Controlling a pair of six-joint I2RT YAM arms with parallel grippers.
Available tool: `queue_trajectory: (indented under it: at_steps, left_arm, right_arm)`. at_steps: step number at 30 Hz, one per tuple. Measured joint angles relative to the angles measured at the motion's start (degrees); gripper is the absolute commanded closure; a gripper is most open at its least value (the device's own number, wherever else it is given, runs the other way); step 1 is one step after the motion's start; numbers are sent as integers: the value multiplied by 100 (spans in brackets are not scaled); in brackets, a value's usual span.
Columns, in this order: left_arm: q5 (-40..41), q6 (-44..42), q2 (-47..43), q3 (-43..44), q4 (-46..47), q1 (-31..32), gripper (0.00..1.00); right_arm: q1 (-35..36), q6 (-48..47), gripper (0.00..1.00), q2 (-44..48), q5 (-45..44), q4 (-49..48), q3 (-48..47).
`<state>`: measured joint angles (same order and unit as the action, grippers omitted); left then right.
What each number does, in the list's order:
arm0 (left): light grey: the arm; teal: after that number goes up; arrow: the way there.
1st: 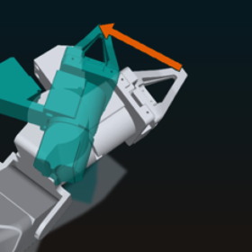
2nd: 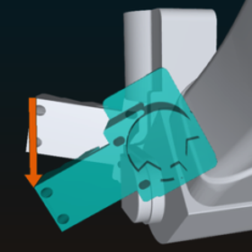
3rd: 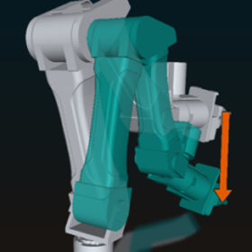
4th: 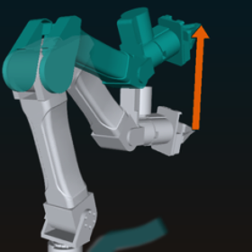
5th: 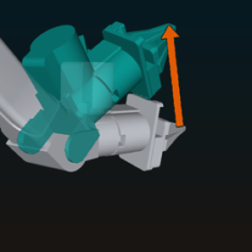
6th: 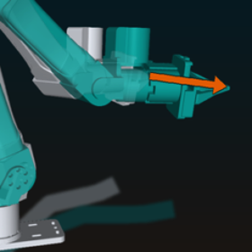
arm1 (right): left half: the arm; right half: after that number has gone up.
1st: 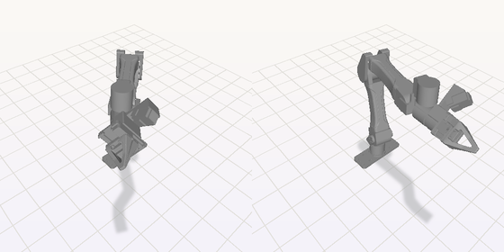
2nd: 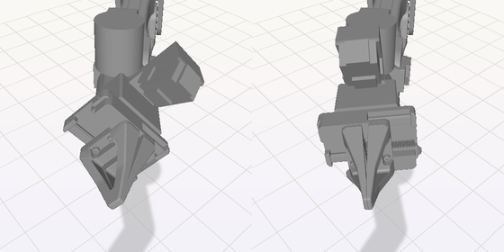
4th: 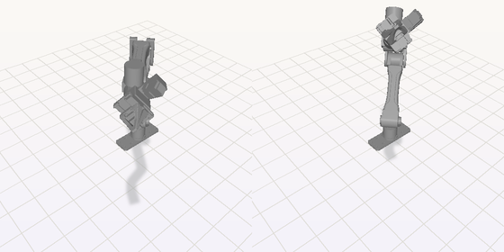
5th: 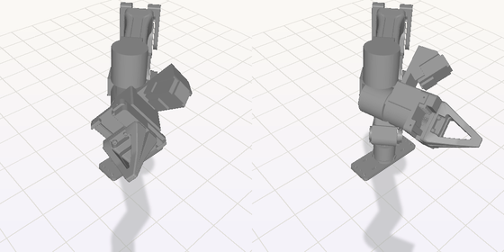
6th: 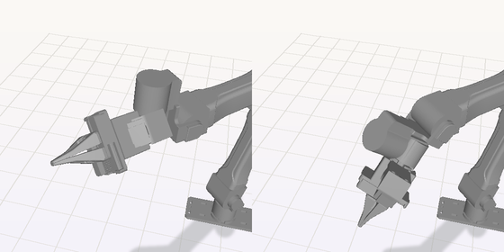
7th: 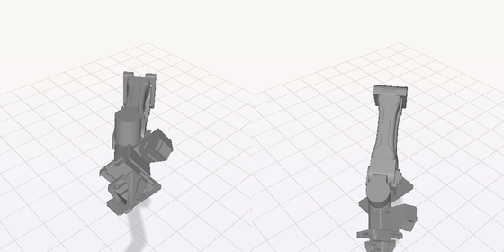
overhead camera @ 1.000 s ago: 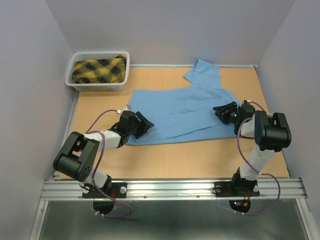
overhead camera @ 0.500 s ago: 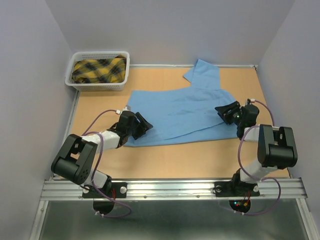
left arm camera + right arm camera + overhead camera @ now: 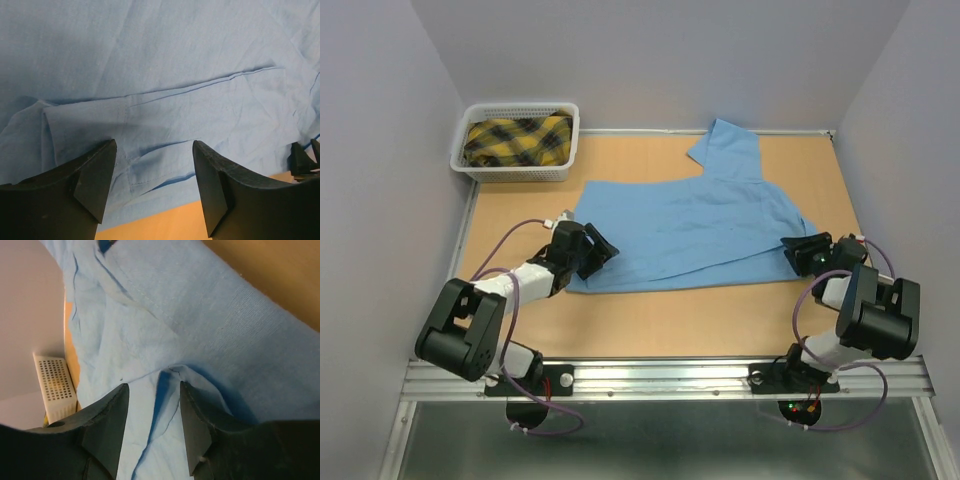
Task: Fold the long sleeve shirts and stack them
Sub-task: Fold the shirt
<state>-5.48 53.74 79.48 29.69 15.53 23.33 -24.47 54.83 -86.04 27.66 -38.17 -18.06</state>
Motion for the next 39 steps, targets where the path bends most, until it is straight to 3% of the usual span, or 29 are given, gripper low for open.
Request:
queue_trajectory:
  at_steps: [4, 13, 19, 27, 34, 39]
  left_arm:
    - [146, -227, -417, 85, -520, -20, 14]
    - [291, -529, -1611, 553, -1027, -22, 14]
    - [98, -518, -1517, 330, -817, -22, 15]
    - [-136, -330, -452, -170, -323, -24, 17]
    - [109, -122, -660, -365, -232, -52, 18]
    - [553, -111, -1255, -444, -844, -98, 18]
  right_arm:
    - [-31, -92, 48, 831, -83, 750, -24]
    - [-26, -522, 45, 2479, -531, 2691, -619]
    - [-26, -654, 45, 2315, -560, 3167, -706]
    - [-33, -629, 46, 1648, -793, 3126, -400]
    - [-461, -417, 46, 1563, -903, 2962, -79]
    - [-621, -428, 46, 1808, -1036, 3209, -70]
